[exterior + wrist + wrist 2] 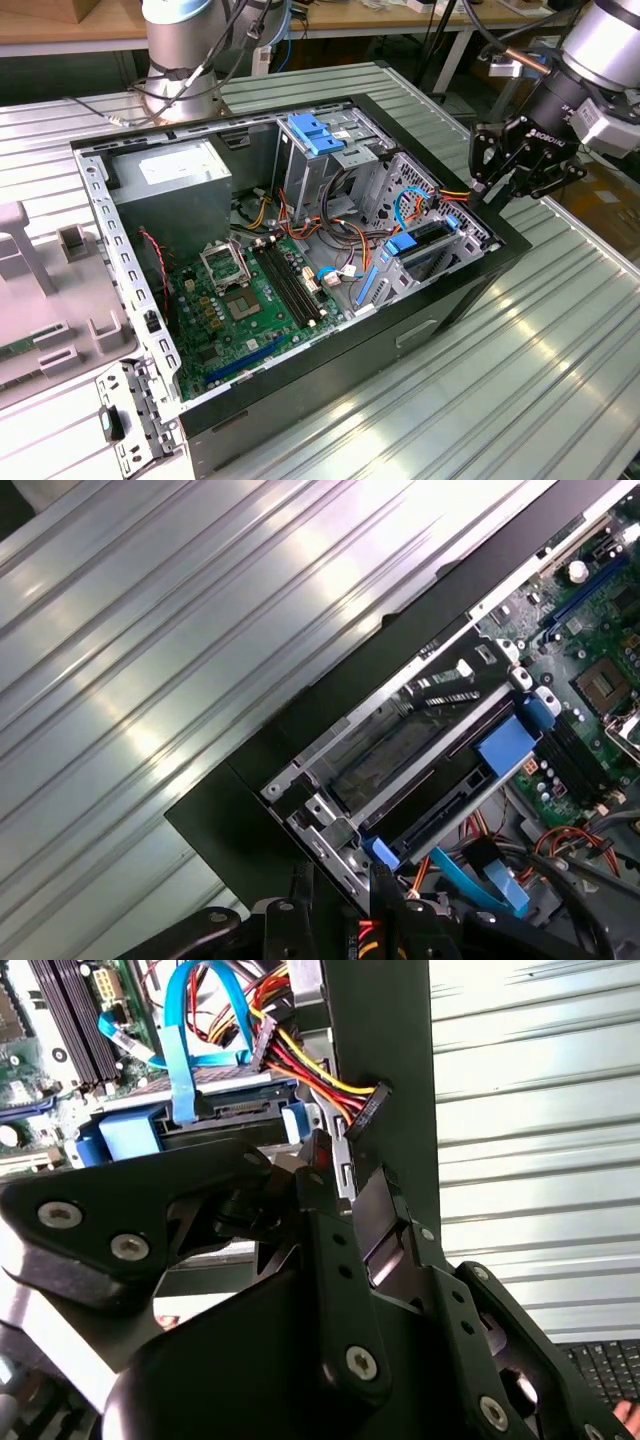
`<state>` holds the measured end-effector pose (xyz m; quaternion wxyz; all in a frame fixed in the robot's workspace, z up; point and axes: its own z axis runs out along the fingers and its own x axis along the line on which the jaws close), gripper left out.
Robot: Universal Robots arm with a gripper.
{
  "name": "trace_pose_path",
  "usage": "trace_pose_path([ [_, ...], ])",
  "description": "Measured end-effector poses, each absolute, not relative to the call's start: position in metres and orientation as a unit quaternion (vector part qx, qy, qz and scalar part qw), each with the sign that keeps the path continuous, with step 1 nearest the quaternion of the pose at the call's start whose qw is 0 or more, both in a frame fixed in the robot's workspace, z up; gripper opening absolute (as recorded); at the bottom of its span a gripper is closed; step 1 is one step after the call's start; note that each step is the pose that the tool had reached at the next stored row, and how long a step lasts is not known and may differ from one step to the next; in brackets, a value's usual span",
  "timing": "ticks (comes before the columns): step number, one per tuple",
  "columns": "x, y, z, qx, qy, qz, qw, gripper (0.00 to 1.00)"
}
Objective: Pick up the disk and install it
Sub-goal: 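Insert the first disk wire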
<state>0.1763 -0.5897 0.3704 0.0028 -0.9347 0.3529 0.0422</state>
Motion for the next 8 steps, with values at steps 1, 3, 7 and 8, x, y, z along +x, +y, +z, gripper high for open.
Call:
trace_pose_path([
  [1, 0.1766, -0.5888, 0.3701, -0.934, 0.354, 0.042, 0.003, 0.36],
  [3, 0.1770, -0.5861, 0.3692, -0.934, 0.355, 0.042, 0.003, 0.36],
  [7, 0.1786, -0.5800, 0.3680, -0.934, 0.356, 0.042, 0.003, 0.36],
  [8, 0.1800, -0.5790, 0.3676, -0.934, 0.356, 0.042, 0.003, 0.36],
])
